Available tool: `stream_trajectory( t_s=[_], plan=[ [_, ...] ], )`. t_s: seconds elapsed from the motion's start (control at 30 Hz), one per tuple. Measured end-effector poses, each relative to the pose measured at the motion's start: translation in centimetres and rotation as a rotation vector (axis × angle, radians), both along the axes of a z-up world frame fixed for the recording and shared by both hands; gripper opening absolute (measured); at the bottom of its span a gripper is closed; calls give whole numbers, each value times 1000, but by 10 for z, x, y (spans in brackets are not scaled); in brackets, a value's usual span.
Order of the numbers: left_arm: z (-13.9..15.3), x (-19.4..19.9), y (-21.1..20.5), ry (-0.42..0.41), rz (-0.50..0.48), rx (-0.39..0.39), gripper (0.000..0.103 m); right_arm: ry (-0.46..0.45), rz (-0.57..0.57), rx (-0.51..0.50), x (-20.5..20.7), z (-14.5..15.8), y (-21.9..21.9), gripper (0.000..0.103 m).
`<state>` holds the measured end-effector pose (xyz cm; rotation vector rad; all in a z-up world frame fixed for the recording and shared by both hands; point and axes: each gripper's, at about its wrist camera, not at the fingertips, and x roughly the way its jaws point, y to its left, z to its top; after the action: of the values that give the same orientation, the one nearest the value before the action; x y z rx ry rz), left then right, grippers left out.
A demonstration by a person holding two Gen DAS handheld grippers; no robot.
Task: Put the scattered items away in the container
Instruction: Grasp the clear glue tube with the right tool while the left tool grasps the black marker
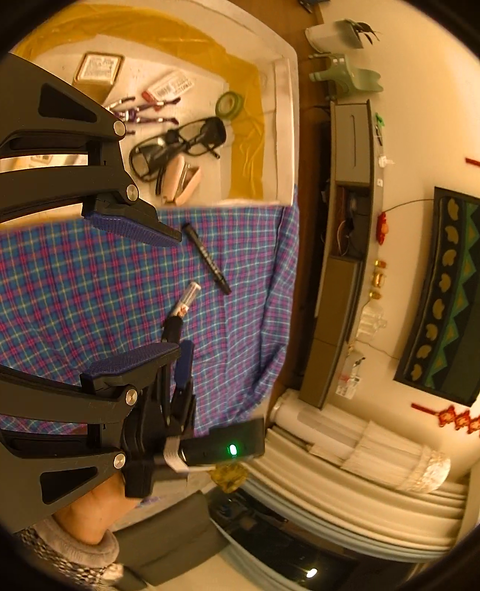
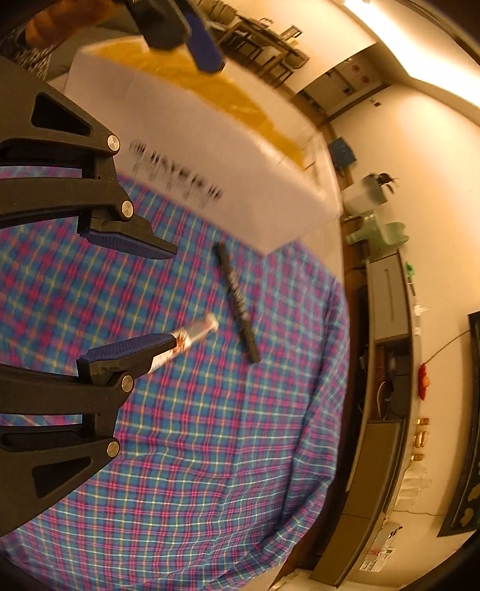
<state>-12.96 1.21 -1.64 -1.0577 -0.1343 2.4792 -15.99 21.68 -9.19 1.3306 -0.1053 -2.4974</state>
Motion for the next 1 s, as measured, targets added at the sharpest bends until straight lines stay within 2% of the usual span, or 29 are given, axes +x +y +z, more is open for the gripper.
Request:
stream_trajectory(
  t_s=[0.23,0.3,0.33,0.43,0.5,0.6,0.67,0.83,0.9,1.0],
  plan=[
    [-18,-26,38,-22,13,-71,57,-18,89,103,-19,-35,1,42],
    [-21,-40,45,-25,50,-68,57,-14,112,133,-22,-42,-1,33],
    [-23,-47,48,-31,65,-62,57,-1,125,161,-22,-44,-2,21],
    [-34,-65,60,-73,76,-52,57,11,146,185,-19,-44,3,17],
    [-41,-73,71,-72,53,-90,59,18,162,190,-16,-43,8,14],
    [-58,-87,80,-83,94,-194,57,-5,168,159,-14,-39,27,14],
    [-71,-98,79,-106,117,-219,57,-18,170,147,-11,-37,42,12],
    [-98,-122,76,-168,176,-256,57,-43,117,4,3,-34,86,12],
    [-106,-130,77,-172,196,-263,57,-72,124,-30,4,-38,92,12],
    [-115,-134,81,-172,207,-305,54,-57,126,-30,6,-30,94,12]
  ],
)
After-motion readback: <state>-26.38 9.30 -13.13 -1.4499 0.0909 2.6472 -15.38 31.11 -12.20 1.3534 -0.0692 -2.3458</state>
